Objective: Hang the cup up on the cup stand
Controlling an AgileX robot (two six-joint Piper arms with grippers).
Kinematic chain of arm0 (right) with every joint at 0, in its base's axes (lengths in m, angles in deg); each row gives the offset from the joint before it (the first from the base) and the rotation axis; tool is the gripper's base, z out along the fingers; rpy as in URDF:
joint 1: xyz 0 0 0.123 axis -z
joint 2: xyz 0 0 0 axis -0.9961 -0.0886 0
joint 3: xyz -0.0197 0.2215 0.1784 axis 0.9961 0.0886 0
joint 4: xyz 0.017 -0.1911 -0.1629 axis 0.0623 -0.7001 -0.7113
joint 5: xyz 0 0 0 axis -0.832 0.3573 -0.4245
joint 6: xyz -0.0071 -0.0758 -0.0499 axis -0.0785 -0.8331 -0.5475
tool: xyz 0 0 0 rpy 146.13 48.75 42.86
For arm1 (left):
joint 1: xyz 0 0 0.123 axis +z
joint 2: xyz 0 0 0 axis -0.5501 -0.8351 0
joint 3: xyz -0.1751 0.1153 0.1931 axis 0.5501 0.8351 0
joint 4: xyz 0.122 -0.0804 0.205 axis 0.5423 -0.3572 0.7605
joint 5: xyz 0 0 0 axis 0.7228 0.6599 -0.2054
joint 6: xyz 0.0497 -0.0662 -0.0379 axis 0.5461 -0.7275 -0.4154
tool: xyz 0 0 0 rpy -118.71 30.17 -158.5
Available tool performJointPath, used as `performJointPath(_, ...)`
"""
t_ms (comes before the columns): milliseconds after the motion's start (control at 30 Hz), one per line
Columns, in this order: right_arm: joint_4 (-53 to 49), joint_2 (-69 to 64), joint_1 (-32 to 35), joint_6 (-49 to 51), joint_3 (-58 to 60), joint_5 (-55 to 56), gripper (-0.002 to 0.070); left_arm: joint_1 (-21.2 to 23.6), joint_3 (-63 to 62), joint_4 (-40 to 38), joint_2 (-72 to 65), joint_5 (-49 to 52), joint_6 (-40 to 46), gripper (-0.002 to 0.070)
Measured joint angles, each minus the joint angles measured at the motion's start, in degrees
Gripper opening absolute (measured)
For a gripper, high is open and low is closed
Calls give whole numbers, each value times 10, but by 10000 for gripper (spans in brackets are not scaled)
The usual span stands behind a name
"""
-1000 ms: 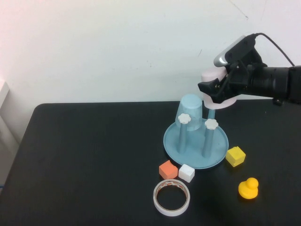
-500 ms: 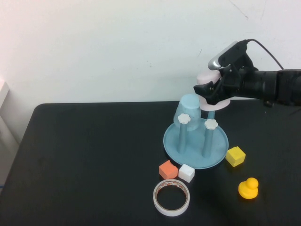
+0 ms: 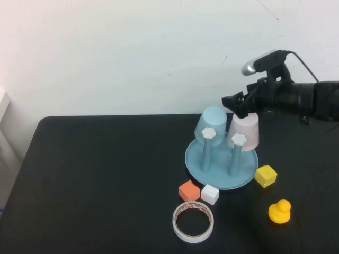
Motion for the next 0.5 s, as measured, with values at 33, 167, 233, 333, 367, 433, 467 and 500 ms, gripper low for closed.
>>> performJointPath(33,0,3,2,11,0,-1,691,0,0,0,0,2,0,-1)
performJointPath(167,-62,36,18,94,0,-33,584,0,0,-1,0,36,0,-1)
performJointPath(233,-116,66,31,159,0,-70,440,0,0,-6,0,64,3,-1)
performJointPath(333,-169,123,60,228,0,-163,158,0,5,-15,11,87,19,-1)
performJointPath(367,-172,139,67,238,0,-203,112,0,11,-16,20,87,22,-1)
performJointPath(433,-169,181,92,243,13,-281,48,0,30,-18,44,76,26,-1)
performJointPath(467,-161,204,105,236,25,-316,32,0,40,-18,55,69,26,-1)
performJointPath(500,-150,223,114,229,38,-341,23,0,54,-18,69,59,22,-1)
